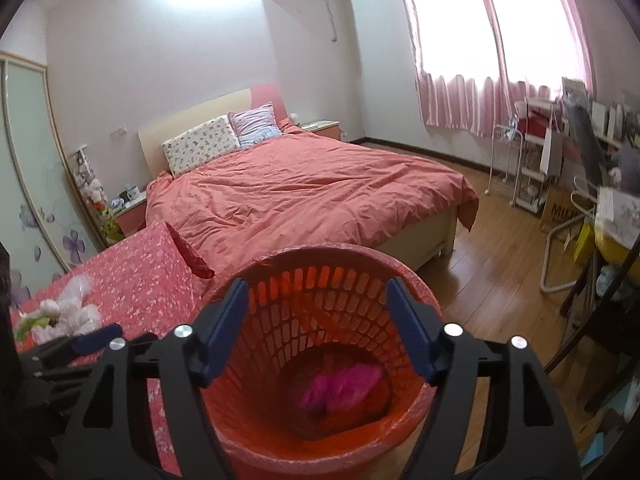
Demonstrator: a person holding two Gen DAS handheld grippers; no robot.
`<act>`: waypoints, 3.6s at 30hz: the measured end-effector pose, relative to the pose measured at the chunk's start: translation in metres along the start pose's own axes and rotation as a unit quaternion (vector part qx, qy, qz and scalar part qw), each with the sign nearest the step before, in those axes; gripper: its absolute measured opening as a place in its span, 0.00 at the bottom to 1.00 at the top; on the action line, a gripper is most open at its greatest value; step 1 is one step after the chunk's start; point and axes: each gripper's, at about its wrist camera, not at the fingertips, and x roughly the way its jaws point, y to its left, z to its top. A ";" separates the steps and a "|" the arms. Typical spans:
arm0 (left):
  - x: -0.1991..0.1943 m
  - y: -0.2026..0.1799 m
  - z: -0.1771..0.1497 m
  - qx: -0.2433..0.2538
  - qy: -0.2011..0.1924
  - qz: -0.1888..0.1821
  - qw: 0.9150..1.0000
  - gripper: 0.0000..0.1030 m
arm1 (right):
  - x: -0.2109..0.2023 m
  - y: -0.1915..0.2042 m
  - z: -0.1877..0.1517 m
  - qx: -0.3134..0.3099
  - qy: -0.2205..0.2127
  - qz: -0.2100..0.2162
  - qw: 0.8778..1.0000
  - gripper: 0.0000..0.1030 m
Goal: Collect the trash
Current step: 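Open both grippers to drop the bags into the basket, then move both open grippers back to the pile on the bed, then grasp the orange bag with the left gripper while the right gripper grasps a clear bag, then carry both held bags over the orange basket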
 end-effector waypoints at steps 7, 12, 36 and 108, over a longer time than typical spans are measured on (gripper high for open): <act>-0.050 0.034 -0.007 -0.009 -0.040 0.047 0.998 0.71 | -0.016 0.039 -0.001 -0.039 -0.006 0.008 0.999 0.72; -0.086 0.071 -0.018 -0.036 -0.060 0.088 0.994 0.71 | -0.023 0.083 -0.010 -0.071 0.000 0.039 0.997 0.72; -0.188 0.303 -0.132 -0.239 -0.066 0.295 0.923 0.71 | 0.004 0.316 -0.088 -0.198 0.107 0.203 0.953 0.38; -0.175 0.132 -0.037 -0.077 -0.120 0.131 0.981 0.30 | -0.077 0.161 -0.026 -0.114 -0.019 0.119 0.986 0.17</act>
